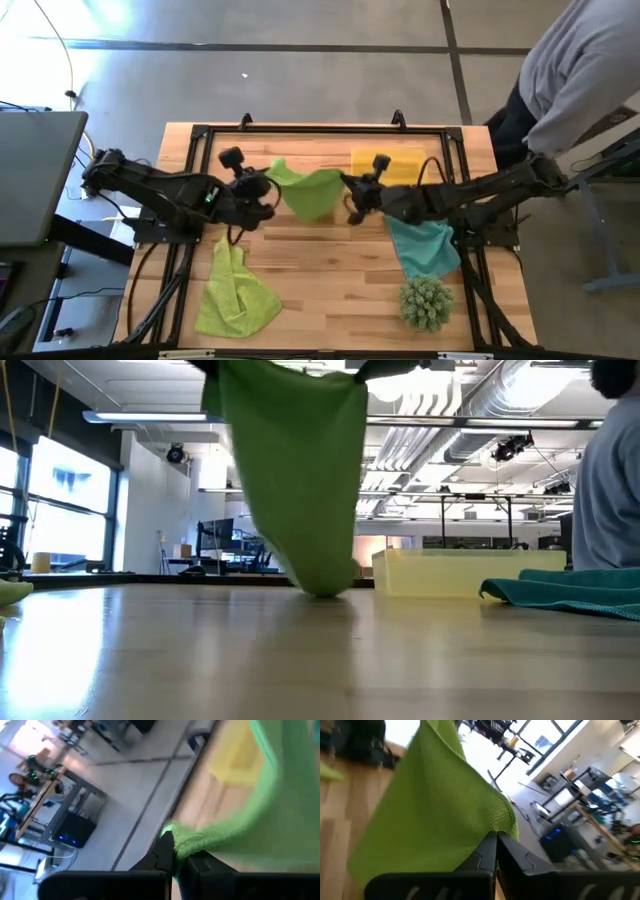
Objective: Roll microfiber towels into tight, uniform cylinder then place into a basket
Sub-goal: Fold the top green microfiber towel
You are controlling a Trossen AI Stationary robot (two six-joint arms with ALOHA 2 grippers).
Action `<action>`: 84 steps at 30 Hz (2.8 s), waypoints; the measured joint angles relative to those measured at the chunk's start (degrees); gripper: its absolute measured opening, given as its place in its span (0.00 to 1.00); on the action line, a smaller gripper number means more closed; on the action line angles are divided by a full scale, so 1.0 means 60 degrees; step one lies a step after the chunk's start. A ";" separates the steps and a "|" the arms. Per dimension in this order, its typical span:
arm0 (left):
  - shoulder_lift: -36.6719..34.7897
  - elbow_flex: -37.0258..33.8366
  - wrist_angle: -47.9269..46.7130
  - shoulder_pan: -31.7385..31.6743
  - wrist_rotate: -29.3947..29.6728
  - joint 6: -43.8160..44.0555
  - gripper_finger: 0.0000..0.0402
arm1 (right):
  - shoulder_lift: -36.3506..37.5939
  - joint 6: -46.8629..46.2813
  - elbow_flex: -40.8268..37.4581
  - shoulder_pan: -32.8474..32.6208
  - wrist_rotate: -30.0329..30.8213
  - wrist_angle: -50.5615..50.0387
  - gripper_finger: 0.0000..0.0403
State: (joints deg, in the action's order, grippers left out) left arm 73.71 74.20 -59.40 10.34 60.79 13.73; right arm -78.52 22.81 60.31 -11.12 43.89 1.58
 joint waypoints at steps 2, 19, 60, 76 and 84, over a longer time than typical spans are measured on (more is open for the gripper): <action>-0.0133 0.0041 -0.0028 -0.0248 0.0068 0.0202 0.00 | 0.0033 -0.0117 -0.0004 0.0251 -0.0640 0.0438 0.00; -0.0491 0.0020 -0.0111 -0.2643 0.1074 -0.0654 0.00 | 0.0212 0.3418 -0.0004 0.1908 -0.1838 0.3764 0.00; -0.0786 0.0020 0.0779 -0.3627 -0.0418 -0.1450 0.00 | -0.0958 -0.2051 -0.0022 0.3362 -0.8369 0.1792 0.32; -0.0668 0.0026 0.0882 -0.2735 -0.1826 -0.0719 0.00 | -0.3104 -0.2719 -0.0044 0.2848 -0.6884 0.3500 0.51; -0.0622 0.0024 0.0959 -0.2436 -0.1748 -0.0533 0.00 | -0.4083 -0.4202 -0.0047 0.2386 -0.7386 0.4901 0.51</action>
State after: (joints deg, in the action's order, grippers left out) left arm 69.97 74.35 -53.65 -4.27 50.30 10.53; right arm -103.02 -2.40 60.03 3.19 -0.43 30.98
